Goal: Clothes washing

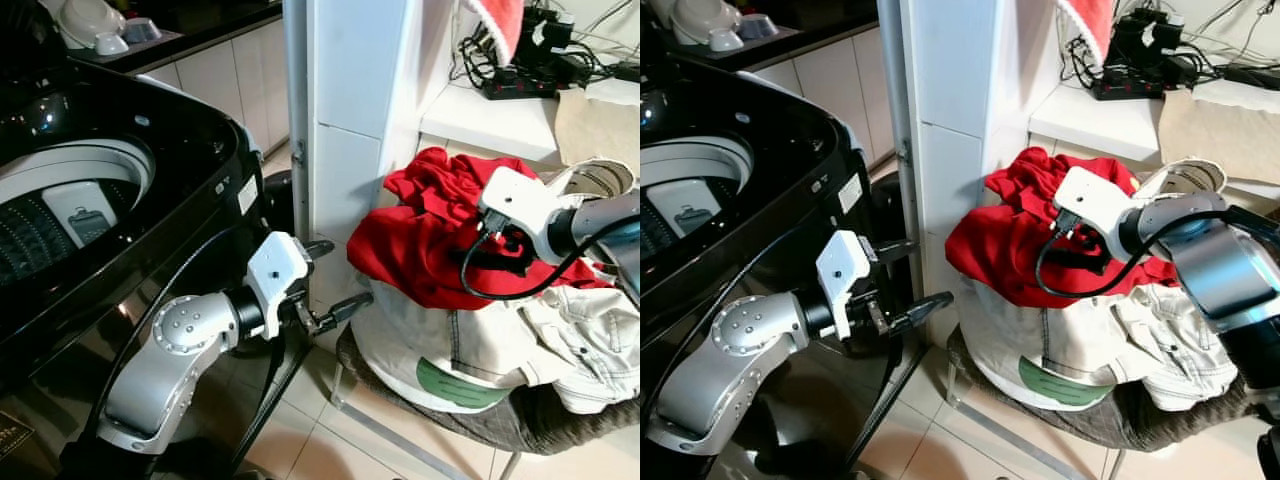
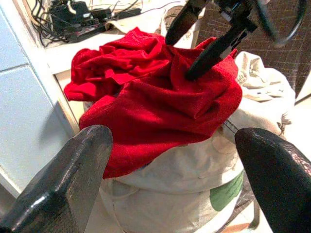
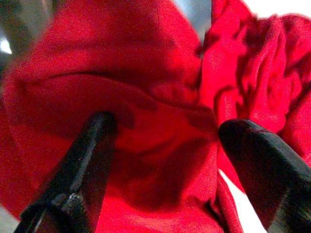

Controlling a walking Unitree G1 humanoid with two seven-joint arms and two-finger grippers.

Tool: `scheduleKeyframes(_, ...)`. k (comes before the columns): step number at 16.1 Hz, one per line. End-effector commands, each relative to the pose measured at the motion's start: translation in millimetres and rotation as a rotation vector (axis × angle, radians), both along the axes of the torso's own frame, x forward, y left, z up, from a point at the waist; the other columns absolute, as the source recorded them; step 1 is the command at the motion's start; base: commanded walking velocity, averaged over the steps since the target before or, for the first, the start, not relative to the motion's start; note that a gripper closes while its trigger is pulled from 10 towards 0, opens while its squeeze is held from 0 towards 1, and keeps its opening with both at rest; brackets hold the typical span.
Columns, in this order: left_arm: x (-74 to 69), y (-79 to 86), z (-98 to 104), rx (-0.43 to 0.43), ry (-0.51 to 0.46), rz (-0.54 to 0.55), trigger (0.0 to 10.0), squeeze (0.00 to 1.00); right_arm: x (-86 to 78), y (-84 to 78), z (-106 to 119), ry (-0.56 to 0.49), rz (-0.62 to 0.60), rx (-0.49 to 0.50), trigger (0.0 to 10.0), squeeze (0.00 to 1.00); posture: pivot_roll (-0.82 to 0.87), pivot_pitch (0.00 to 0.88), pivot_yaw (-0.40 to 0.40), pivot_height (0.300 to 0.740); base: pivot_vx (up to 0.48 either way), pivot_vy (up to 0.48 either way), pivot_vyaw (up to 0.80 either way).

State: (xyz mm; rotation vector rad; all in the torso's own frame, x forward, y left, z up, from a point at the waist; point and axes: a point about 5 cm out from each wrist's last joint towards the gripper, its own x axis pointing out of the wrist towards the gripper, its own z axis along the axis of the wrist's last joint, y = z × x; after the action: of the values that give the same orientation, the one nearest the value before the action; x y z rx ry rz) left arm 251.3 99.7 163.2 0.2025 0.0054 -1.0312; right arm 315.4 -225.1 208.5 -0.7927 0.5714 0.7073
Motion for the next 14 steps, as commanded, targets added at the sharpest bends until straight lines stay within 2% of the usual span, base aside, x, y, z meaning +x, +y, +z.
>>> scheduleKeyframes(1,-3.4,-1.8,1.9,-0.001,0.002,-0.022,10.0,0.00,2.0,-2.9,0.1,-0.012,-0.001,-0.035,10.0,0.00,-0.07,0.000,0.008,0.740,0.000,0.000,0.00)
scheduleKeyframes(6,-4.5,-2.2,2.4,0.000,0.001,-0.025,10.0,0.00,8.4,-15.6,-27.0,0.017,-0.057,-0.106,10.0,0.00,-0.07,0.000,0.007,0.740,0.000,0.000,0.00)
scheduleKeyframes(7,-5.2,-2.0,2.3,0.002,0.004,-0.027,10.0,0.00,7.8,-17.5,-30.7,0.034,-0.065,-0.092,10.0,0.00,-0.07,0.000,0.006,0.740,0.000,0.000,0.00)
scheduleKeyframes(8,-6.8,-1.8,2.1,0.001,0.011,-0.035,10.0,0.00,6.0,-16.9,-33.8,0.065,-0.074,-0.023,10.0,0.00,-0.07,0.000,0.007,0.740,0.000,0.000,0.00)
scheduleKeyframes(9,-7.7,-1.9,2.1,0.003,0.012,-0.042,10.0,0.00,4.8,-18.0,-36.6,0.082,-0.077,0.012,4.0,0.00,-0.07,0.000,0.007,0.740,0.000,0.000,0.00)
scheduleKeyframes(10,-8.0,-2.1,2.1,0.002,0.013,-0.045,10.0,0.00,3.4,-20.9,-40.1,0.101,-0.086,0.029,1.0,0.00,-0.07,0.000,0.007,0.740,0.000,0.000,0.00)
scheduleKeyframes(11,-8.5,-2.1,2.0,0.001,0.014,-0.046,10.0,0.00,1.6,-24.6,-43.9,0.119,-0.093,0.030,0.0,0.00,-0.07,0.000,0.008,0.740,0.000,0.000,0.00)
scheduleKeyframes(14,-10.0,-2.1,1.4,0.001,0.016,-0.051,10.0,0.00,-1.9,-32.2,-50.0,0.139,-0.100,0.013,0.0,0.00,-0.07,0.000,0.010,0.740,0.000,0.000,0.00)
